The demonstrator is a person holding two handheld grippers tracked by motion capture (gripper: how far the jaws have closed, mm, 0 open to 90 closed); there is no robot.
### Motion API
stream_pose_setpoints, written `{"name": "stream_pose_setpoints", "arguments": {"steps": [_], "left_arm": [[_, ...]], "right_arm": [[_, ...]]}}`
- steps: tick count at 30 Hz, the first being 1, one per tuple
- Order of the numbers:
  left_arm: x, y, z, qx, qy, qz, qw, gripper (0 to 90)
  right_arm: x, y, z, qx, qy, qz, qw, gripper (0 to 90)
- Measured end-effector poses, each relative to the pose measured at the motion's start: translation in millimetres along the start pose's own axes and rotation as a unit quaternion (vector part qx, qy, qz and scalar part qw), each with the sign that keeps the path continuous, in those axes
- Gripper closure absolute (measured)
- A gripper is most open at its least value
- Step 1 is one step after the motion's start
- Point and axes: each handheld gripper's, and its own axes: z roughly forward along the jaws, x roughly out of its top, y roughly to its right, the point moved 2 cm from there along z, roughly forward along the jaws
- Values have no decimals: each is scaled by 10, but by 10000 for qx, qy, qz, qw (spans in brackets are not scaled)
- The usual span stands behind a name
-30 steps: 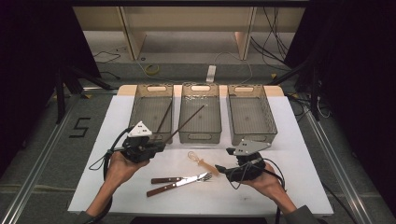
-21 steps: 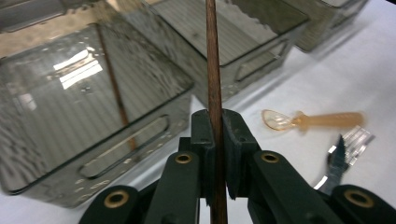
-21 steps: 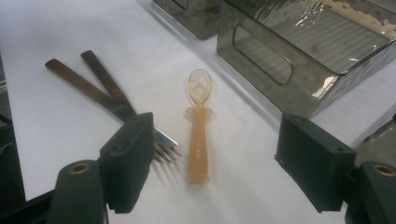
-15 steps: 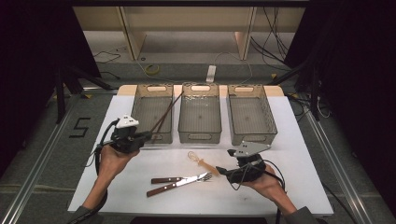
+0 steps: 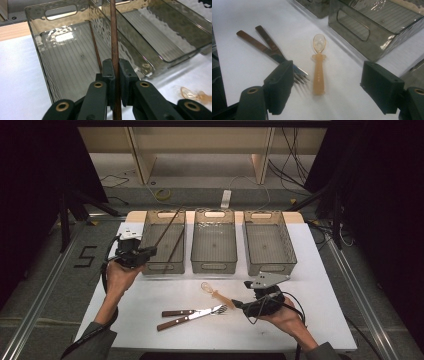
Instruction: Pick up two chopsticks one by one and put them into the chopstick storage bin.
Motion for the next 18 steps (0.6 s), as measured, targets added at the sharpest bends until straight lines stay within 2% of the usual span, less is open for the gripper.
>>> {"name": "stream_pose_setpoints", "arguments": {"steps": [7, 18], "left_arm": [[56, -79, 185, 103, -168, -123, 9997, 835], [135, -174, 413, 281, -340, -303, 9986, 835]], "right_arm": [[-11, 12, -10, 7, 12, 57, 10000, 270], [-13, -9, 17, 40, -60, -9, 10000, 269]]}}
